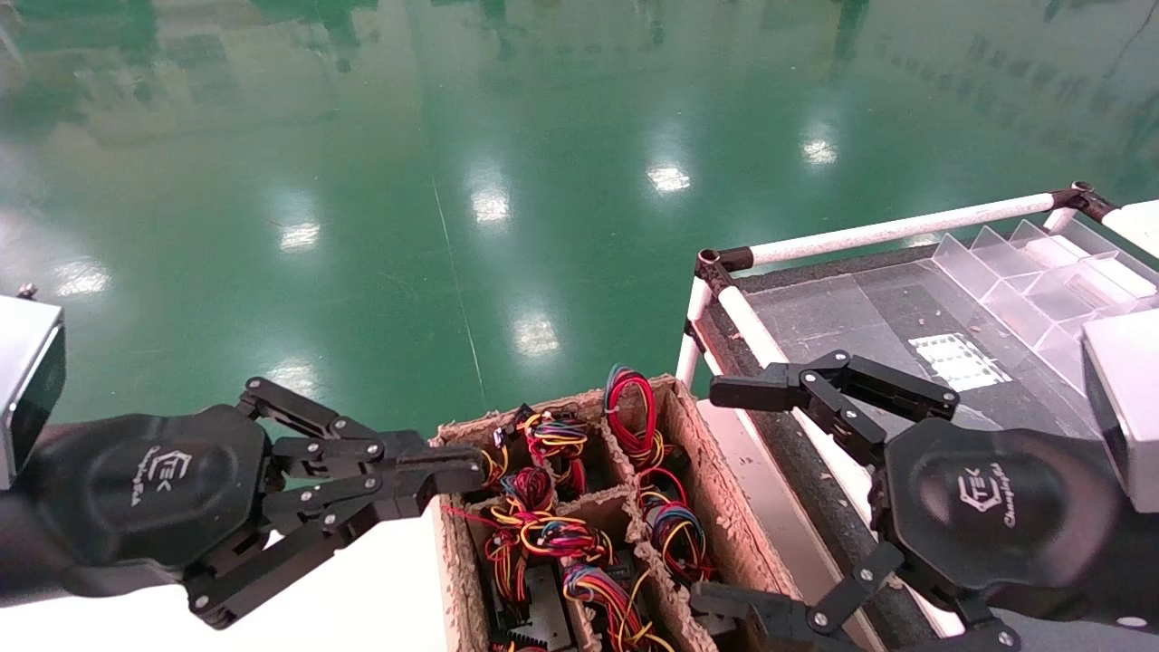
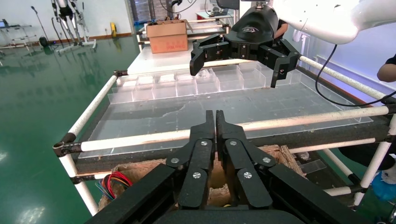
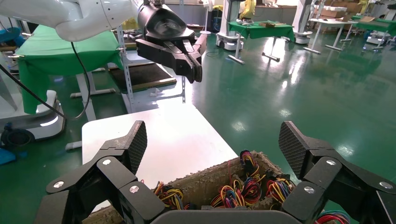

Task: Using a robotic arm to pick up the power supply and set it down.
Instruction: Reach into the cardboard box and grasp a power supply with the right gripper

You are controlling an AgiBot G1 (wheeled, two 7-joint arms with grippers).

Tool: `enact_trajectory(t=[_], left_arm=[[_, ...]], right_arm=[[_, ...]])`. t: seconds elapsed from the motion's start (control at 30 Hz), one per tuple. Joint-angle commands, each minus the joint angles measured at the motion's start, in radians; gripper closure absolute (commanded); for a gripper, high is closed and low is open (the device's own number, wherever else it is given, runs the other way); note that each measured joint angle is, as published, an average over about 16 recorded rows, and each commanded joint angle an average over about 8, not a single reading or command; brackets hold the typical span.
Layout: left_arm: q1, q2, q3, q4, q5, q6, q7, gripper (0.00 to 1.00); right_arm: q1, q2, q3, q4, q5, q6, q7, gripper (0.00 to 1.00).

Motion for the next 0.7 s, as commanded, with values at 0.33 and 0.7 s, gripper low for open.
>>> enact_trajectory(t=[0.33, 0.7], left_arm=[[0.000, 0.000, 0.000, 0.000, 0.000, 0.000, 0.000, 0.00], [0.000, 0.000, 0.000, 0.001, 0.000, 0.000, 0.000, 0.00]], right_arm=[[0.000, 0.000, 0.000, 0.000, 0.000, 0.000, 0.000, 0.00], [0.009, 0.010, -0.015, -0.034, -0.079, 0.035, -0.021, 0.00]])
